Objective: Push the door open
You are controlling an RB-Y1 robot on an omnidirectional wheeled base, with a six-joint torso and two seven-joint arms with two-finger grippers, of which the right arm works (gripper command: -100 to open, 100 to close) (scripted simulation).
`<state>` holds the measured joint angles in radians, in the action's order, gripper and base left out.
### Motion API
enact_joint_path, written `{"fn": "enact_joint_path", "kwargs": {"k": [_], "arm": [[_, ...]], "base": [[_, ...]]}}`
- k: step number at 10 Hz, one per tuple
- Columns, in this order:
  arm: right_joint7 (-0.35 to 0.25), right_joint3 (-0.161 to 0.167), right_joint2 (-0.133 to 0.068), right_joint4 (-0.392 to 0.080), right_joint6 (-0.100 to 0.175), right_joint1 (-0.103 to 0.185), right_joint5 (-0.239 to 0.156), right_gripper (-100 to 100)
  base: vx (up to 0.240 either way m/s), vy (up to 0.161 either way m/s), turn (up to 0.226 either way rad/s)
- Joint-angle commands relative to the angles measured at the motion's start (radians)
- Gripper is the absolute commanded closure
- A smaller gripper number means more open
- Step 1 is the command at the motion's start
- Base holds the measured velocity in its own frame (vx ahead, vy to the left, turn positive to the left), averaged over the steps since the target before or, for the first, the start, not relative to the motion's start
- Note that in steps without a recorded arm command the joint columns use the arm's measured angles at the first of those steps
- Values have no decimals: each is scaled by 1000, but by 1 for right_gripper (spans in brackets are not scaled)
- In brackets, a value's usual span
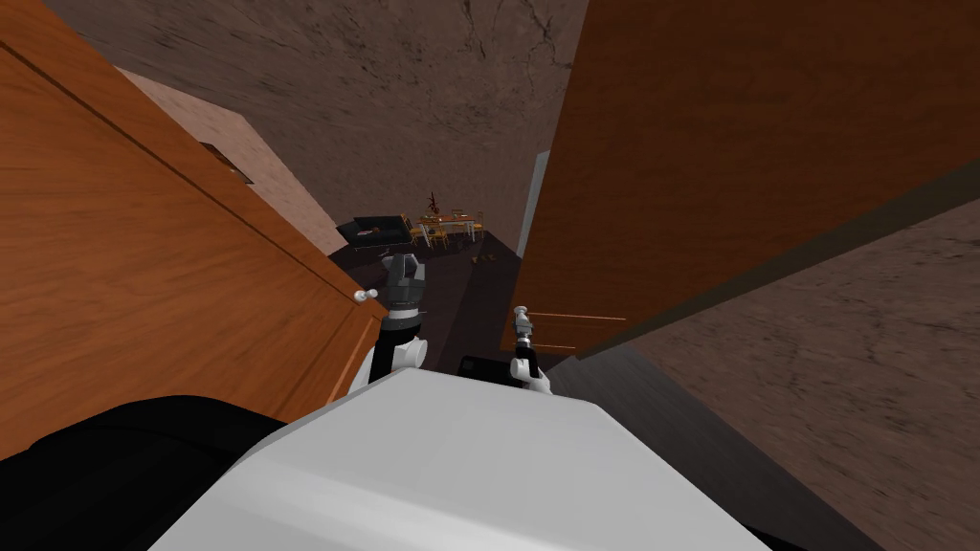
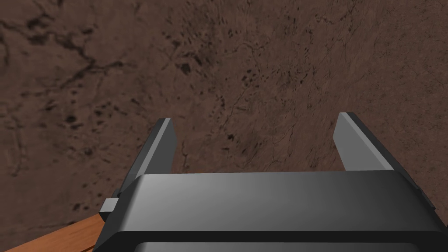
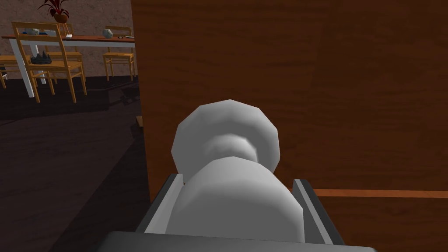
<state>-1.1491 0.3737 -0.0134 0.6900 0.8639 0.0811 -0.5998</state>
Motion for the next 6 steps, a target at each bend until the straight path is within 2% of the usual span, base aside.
{"fn": "enact_joint_path", "kwargs": {"k": [1,2,3,6], "arm": [[7,-12,-16,37,-8,-6,-5,100],[7,-12,-16,37,-8,-6,-5,100],[11,-28,-32,35,-5,-4,-15,100],[15,-48,-46,34,-1,-1,-27,100]], "base": [[101,44,-10],[35,20,-1],[129,33,-11],[177,63,-39]]}}
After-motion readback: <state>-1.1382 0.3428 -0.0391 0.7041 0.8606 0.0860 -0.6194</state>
